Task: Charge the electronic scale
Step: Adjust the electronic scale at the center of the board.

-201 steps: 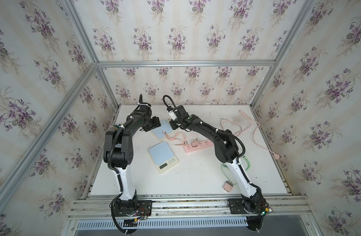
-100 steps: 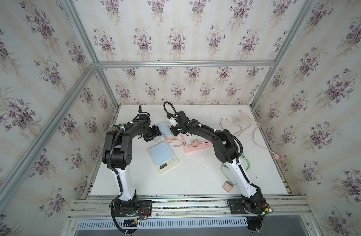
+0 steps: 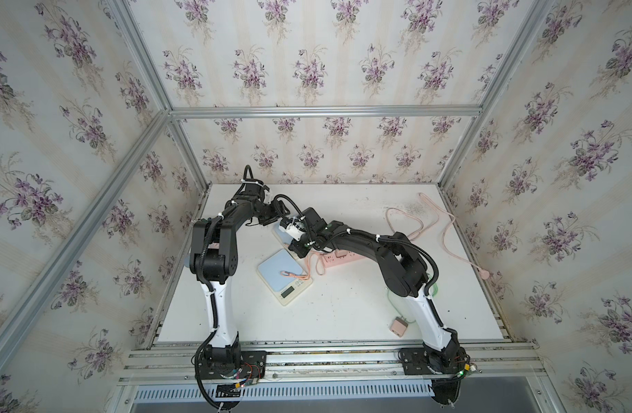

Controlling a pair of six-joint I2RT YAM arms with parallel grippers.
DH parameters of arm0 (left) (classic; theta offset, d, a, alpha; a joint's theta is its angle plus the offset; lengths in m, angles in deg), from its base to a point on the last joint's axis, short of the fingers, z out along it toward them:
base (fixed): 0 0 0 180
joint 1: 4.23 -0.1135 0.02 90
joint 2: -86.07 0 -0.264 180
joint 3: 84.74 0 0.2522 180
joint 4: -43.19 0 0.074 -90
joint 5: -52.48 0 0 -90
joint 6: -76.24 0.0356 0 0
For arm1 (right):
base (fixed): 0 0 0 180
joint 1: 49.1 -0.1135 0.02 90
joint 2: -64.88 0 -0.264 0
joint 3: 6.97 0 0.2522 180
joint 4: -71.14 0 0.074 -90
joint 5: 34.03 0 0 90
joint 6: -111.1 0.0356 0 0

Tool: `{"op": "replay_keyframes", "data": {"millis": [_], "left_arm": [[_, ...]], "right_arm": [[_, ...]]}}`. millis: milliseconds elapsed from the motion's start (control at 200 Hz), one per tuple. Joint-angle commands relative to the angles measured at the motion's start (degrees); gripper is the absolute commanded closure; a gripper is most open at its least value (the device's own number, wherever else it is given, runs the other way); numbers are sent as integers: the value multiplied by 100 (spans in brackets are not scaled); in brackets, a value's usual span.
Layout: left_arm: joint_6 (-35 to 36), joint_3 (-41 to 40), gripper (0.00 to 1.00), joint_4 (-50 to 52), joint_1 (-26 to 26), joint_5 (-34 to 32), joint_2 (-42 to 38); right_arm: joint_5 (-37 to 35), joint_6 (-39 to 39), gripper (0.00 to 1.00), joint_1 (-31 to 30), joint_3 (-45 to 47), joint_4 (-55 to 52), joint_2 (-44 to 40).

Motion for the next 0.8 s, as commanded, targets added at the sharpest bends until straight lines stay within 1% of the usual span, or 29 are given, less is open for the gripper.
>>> {"op": "replay_keyframes", "data": {"millis": [0,110,215,390,550,609,679,794], "left_arm": [[181,49,29,-10,-108,-43,-206],[168,-276,29,70,-183,-433,-557],[136,-790,29,122,-184,-650,-918],[74,-1705,29,117,-132,-662,-1346],[0,-2356,29,64,-64,-609,-1524],[-71,-2585,29,-80,12,-518,-1553],[-151,-2755,29,-269,124,-378,-1499],[-324,-2826,29,-539,188,-155,-1277]], "right_arm": [[-363,194,100,58,-272,-165,-293],[-780,364,100,275,-693,-574,-273],[-1292,443,100,487,-756,-703,-233],[-2170,96,100,611,-1316,-1390,381],[-2687,-3,100,609,-1730,-1944,894],[-2729,52,100,610,-1766,-2095,1025],[-2556,94,100,609,-1749,-2230,1126],[-1813,69,100,572,-1542,-2248,1107]]}}
